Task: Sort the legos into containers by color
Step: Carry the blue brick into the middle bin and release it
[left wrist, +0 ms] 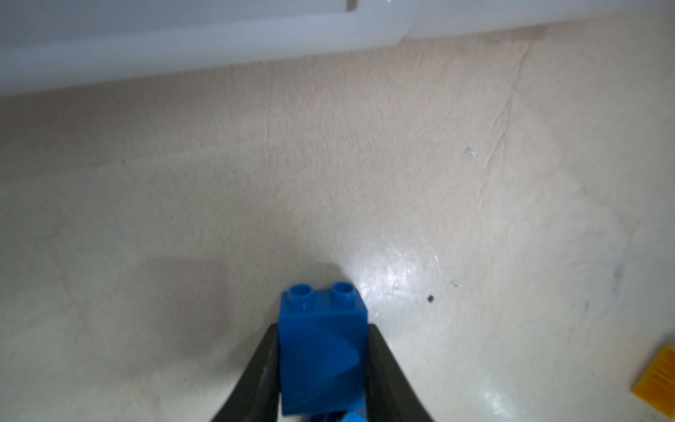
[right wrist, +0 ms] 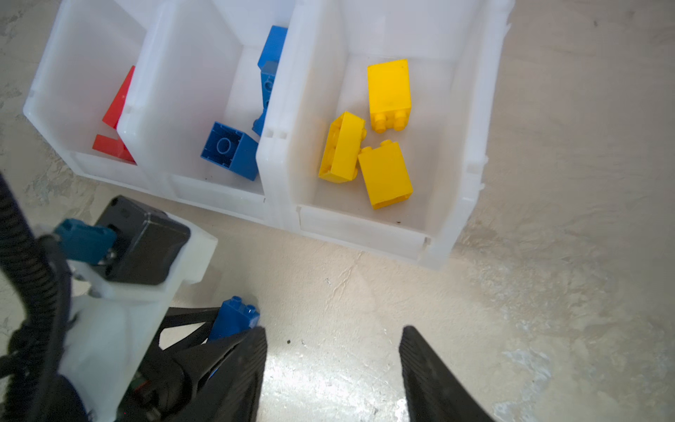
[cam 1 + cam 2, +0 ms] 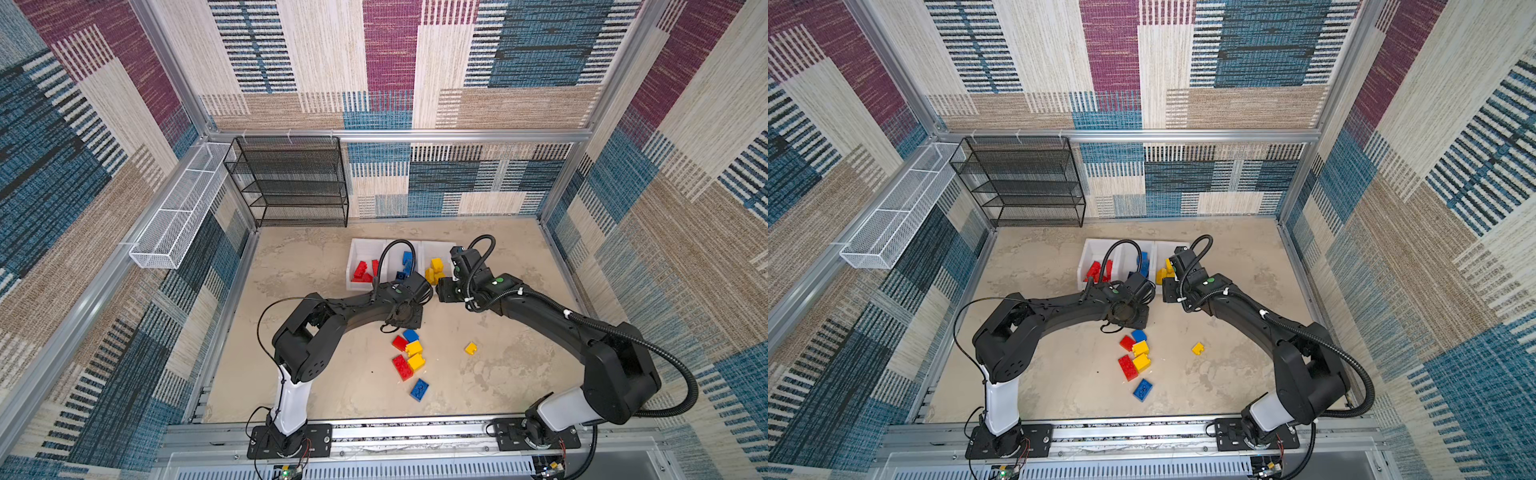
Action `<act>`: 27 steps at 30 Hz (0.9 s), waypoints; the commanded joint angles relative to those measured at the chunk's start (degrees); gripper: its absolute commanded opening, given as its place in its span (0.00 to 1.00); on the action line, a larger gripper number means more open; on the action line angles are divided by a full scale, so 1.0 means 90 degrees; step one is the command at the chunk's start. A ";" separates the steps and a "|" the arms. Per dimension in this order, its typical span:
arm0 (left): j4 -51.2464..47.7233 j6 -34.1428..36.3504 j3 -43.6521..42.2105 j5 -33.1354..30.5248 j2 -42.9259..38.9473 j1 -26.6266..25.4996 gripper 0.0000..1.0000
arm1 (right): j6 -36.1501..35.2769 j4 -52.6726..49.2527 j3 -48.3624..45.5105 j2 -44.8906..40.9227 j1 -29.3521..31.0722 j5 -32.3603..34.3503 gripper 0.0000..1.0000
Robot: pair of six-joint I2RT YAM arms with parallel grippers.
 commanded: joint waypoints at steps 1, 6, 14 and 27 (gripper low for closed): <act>-0.0310 0.0194 0.0102 0.0111 0.0009 0.0020 0.31 | 0.0015 0.0081 -0.0014 -0.0177 -0.0067 0.0101 0.61; -0.0622 0.0481 0.0766 -0.0014 -0.0181 0.0115 0.30 | -0.0023 -0.0014 -0.0008 -0.0439 -0.0185 0.0141 0.60; -0.1089 0.1148 0.2299 -0.0298 0.0105 0.0693 0.30 | -0.0107 -0.0193 0.0000 -0.0719 -0.0293 0.0171 0.60; -0.1729 0.1474 0.4584 -0.0325 0.1726 0.1436 0.38 | 0.0069 -0.0350 -0.0348 -0.1169 -0.0314 0.0059 0.59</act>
